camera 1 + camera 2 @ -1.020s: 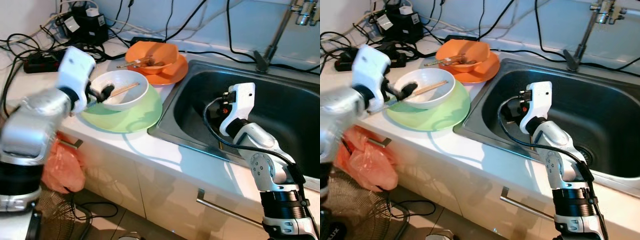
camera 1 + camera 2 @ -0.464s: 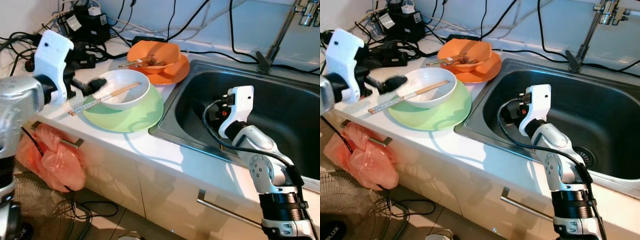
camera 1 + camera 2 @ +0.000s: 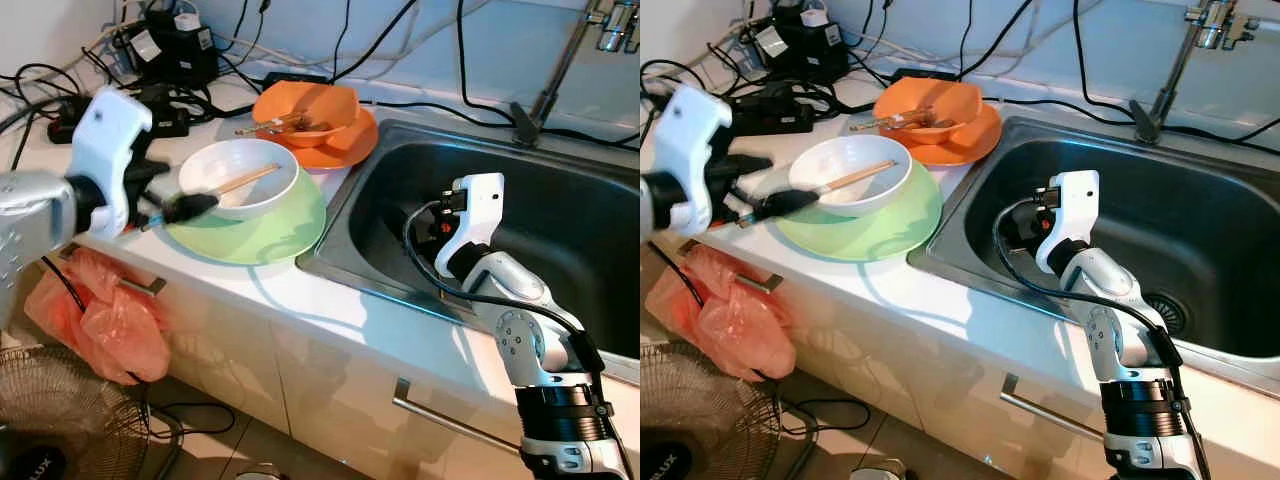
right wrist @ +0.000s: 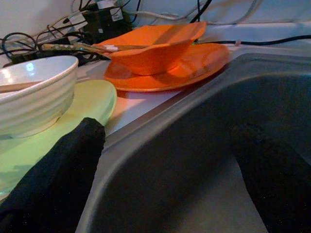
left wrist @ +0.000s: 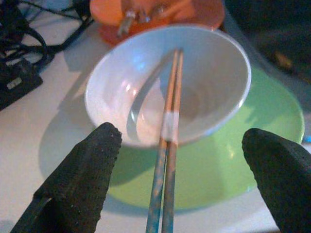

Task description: Kitchen organization

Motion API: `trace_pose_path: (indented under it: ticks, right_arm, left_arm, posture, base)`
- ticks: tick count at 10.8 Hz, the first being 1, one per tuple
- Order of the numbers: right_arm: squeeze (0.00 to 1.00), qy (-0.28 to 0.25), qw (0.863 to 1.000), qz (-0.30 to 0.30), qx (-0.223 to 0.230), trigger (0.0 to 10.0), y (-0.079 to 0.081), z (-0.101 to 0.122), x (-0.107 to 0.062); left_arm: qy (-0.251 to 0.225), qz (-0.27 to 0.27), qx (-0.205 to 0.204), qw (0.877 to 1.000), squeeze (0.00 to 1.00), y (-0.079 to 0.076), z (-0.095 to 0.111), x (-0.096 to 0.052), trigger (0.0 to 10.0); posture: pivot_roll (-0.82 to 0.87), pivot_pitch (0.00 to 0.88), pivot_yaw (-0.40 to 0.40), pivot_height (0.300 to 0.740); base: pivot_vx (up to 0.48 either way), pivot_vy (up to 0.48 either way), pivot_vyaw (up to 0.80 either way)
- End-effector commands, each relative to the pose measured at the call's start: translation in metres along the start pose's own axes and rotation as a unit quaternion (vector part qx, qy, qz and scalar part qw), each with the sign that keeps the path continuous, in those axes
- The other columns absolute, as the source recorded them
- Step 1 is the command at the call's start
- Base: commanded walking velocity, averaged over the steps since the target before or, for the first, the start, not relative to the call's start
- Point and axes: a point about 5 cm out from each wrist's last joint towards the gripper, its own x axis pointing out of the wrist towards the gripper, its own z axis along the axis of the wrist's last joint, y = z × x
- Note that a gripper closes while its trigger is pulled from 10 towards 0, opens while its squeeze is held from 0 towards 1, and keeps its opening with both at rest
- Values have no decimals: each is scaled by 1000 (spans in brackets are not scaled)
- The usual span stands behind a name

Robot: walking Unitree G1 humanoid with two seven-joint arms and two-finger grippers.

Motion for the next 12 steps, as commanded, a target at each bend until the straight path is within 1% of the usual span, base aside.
trace_pose_path:
  ticks: [1, 2, 3, 4, 5, 7, 10, 11, 12]
  right_arm:
    - [0, 5, 1000, 1, -2, 10000, 0, -1, 0]
    - [0, 6, 1000, 2, -2, 10000, 0, -1, 1]
    - [0, 5, 1000, 4, 0, 10000, 1, -2, 2]
    - [0, 5, 1000, 4, 0, 10000, 2, -2, 2]
    - [0, 3, 1000, 3, 1, 10000, 2, -1, 2]
    - [0, 2, 1000, 2, 3, 10000, 3, -2, 2]
    - [0, 3, 1000, -2, 4, 10000, 3, -4, -1]
    - [0, 3, 1000, -2, 4, 10000, 3, -3, 0]
    - [0, 3, 1000, -2, 3, 10000, 3, -4, 0]
  left_arm:
    - [13, -12, 10, 1000, 0, -2, -2, -2, 10000]
    - [24, -17, 16, 999, 0, -2, -5, -5, 10000]
    - [53, -13, 22, 998, 0, 3, -17, -7, 10000]
    - [55, -10, 23, 998, 0, 4, -18, -6, 10000]
    - [52, -3, 12, 999, 0, 9, -22, -4, 10000]
    - [52, 8, -13, 999, 0, 16, -35, 5, 10000]
    - [45, 2, -15, 999, 0, 18, -36, 10, 10000]
    - [45, -6, -9, 999, 0, 17, -36, 13, 10000]
    - [33, -9, -6, 999, 0, 17, -31, 15, 6353]
  posture:
    - [303, 27, 21, 740]
    - [303, 27, 21, 740]
    - [312, 29, 24, 740]
    - [312, 30, 25, 740]
    - [311, 30, 28, 740]
    - [308, 30, 35, 740]
    - [301, 35, 38, 740]
    - [302, 36, 39, 740]
    - [301, 36, 42, 740]
  base:
    - [0, 0, 0]
    - [0, 0, 0]
    - [0, 0, 0]
    - [0, 0, 0]
    - [0, 0, 0]
    - [0, 0, 0]
    - [0, 0, 0]
    - [0, 0, 0]
    - [0, 0, 0]
